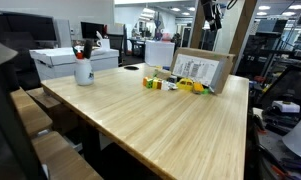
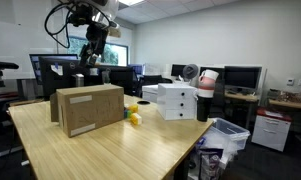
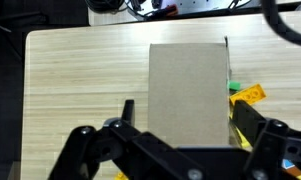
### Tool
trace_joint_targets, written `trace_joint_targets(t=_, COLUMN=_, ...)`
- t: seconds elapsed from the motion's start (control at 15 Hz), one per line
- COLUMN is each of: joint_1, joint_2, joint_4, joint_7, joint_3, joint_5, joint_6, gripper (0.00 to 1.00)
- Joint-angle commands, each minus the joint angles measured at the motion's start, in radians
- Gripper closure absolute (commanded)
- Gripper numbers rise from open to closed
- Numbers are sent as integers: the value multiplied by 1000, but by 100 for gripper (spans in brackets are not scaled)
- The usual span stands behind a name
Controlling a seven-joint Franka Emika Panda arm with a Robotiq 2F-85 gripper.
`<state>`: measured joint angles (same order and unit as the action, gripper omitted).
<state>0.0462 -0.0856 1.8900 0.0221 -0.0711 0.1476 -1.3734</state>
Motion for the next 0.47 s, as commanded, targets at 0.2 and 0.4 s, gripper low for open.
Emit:
trace_joint_targets(t=0.2, joint_1=8, joint_2=7, joint_4=-7, joint_7=2, joint_3=1, joint_5=0, joint_6=2, gripper=0)
trace_joint_targets(t=0.4, joint_1=9, joint_2=8, joint_4=-7, joint_7=2, joint_3=-1, joint_5=0, joint_6=2, gripper=0)
